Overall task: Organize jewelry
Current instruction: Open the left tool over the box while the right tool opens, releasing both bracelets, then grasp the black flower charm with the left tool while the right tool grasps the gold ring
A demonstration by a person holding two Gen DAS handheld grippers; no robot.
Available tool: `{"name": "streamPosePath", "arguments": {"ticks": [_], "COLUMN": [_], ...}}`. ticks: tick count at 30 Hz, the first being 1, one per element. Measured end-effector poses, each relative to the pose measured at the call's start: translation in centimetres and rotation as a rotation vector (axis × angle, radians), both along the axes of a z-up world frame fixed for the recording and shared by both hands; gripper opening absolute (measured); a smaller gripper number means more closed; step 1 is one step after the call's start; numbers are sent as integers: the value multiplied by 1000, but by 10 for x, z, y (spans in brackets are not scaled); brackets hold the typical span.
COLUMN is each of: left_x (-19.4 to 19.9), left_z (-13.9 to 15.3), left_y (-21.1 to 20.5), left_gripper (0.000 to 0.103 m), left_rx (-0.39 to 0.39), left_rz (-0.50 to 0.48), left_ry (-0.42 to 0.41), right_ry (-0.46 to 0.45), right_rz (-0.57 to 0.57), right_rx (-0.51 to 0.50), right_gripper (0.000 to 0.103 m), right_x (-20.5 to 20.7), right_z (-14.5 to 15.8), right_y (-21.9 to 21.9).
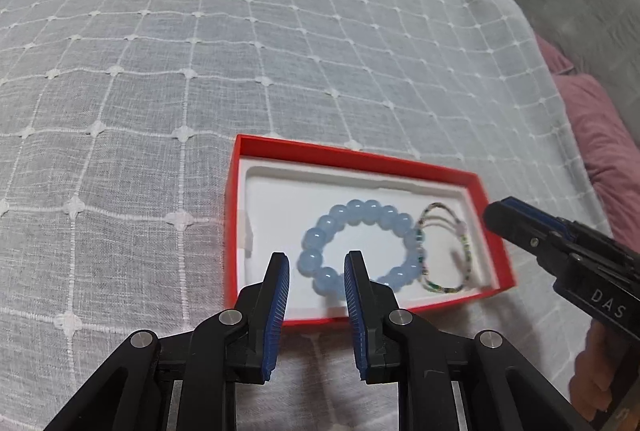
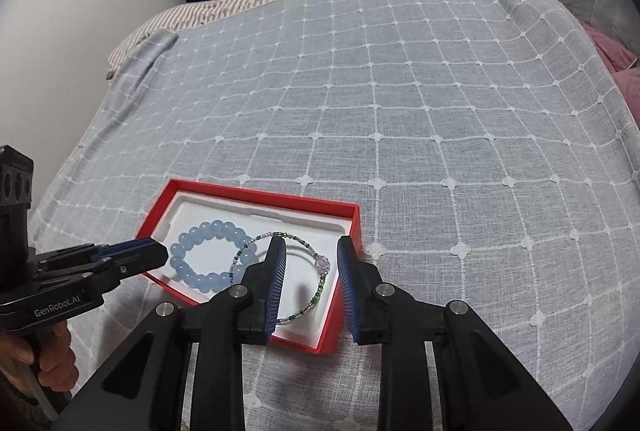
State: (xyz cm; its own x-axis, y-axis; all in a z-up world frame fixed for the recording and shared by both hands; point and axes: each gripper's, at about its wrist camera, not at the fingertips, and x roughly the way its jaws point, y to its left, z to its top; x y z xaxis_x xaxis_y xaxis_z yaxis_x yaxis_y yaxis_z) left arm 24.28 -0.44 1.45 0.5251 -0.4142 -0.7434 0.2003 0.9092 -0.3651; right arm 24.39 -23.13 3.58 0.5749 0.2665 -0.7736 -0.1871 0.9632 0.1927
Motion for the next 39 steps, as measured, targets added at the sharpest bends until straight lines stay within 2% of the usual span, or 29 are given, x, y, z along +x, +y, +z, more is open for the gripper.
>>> {"name": "streamPosePath", "arguments": {"ticks": [5, 8, 10, 13, 19, 22, 24, 27, 31, 39], "left_x": [-10, -21, -31, -44, -80, -97, -108, -120, -129, -132], "left_z": [6, 16, 22, 26, 13, 9, 4, -9, -22, -28], "left_y": [0, 2, 2, 2, 4, 7, 10, 13, 8, 3], "left_gripper": [23, 24, 30, 32, 32, 33, 38, 39, 39, 39], "left_rx": [25, 55, 77, 103, 154, 146, 138, 146, 177, 210], "left_rz": [14, 32, 42, 48, 44, 38, 34, 33, 25, 22], "left_ry": [-7, -37, -49, -49, -7, -1, 18, 55, 90, 95], "right_ry": [7, 1, 6, 22, 86, 122, 139, 146, 170, 220], "right_rz": [-19, -7, 22, 60, 97, 77, 62, 54, 52, 102], "right_rx": [53, 71, 78, 71, 18, 90, 89, 81, 80, 43], "right_gripper": [28, 28, 28, 28, 28, 28, 28, 28, 28, 28], "right_x": [-8, -17, -25, -40, -68, -83, -91, -106, -120, -139], "right_z": [7, 16, 21, 24, 22, 24, 25, 27, 24, 7], "right_y": [-4, 1, 9, 22, 28, 19, 15, 11, 7, 13]}}
